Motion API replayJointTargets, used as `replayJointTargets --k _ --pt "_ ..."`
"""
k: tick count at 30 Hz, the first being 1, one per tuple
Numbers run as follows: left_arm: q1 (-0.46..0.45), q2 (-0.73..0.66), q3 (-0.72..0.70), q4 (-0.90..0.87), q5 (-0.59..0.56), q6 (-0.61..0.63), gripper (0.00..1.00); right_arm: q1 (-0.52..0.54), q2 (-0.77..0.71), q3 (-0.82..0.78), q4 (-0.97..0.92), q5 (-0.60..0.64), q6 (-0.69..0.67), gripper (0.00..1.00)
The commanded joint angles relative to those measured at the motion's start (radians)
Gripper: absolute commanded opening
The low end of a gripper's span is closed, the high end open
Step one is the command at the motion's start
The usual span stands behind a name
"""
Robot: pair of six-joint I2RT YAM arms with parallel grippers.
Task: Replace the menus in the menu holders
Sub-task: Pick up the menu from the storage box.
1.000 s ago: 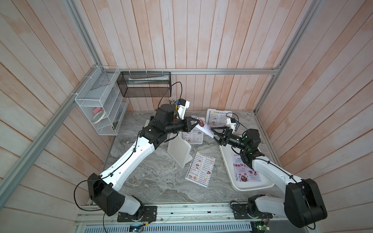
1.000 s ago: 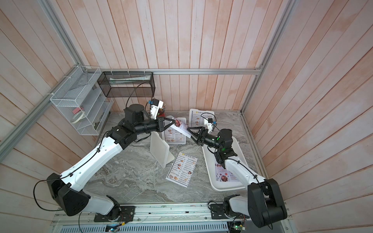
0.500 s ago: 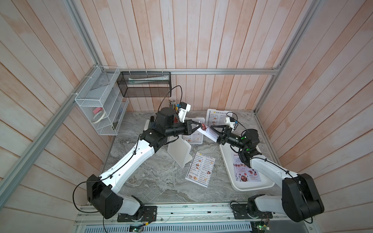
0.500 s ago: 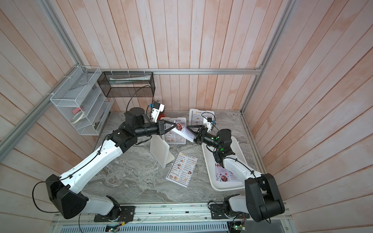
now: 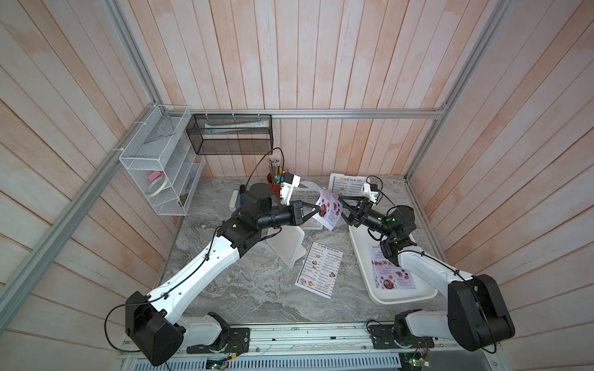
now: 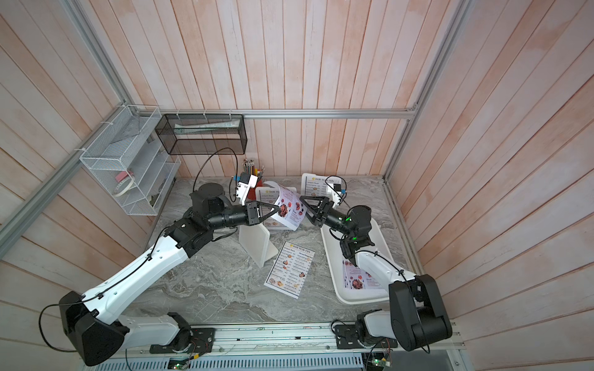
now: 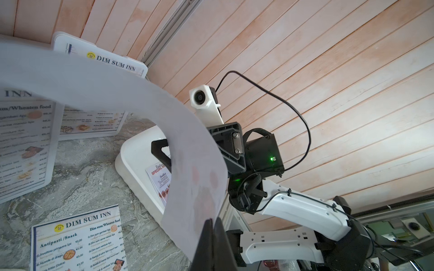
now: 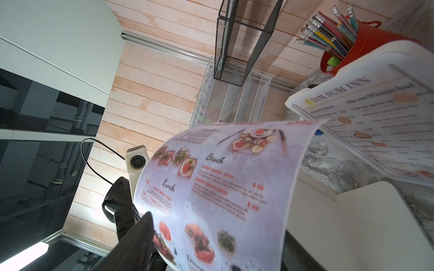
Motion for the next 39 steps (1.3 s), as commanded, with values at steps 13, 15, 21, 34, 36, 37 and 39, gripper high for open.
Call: replayJointTargets --k 13,15,21,34,36,37,39 --pt "-0.004 -0.065 -0.095 0.065 -0.013 -0.075 0.0 -0.032 -0.026 -0.011 0.126 0.002 -0.023 0.7" --pt "-0.004 -0.069 -0.107 0.072 -0.008 -0.082 0.0 -0.038 -0.044 -0.015 0.11 0.002 -0.037 0.69" --pt "-0.004 -0.093 -0.166 0.103 -0.004 -0.111 0.0 -0.066 -0.103 -0.021 0.041 0.004 -0.084 0.65" --pt "-0.003 -0.113 -0.273 0.211 -0.021 -0.198 0.02 -0.068 -0.187 -0.025 -0.141 0.034 -0.219 0.45" --pt "0.001 -0.115 -0.283 0.226 -0.024 -0.209 0.04 -0.068 -0.202 -0.023 -0.172 0.043 -0.236 0.43" --pt "0.003 -0.117 -0.287 0.232 -0.026 -0.216 0.06 -0.068 -0.209 -0.022 -0.189 0.049 -0.246 0.41" --pt "0.007 -0.119 -0.294 0.244 -0.025 -0.223 0.08 -0.068 -0.22 -0.023 -0.208 0.059 -0.254 0.38"
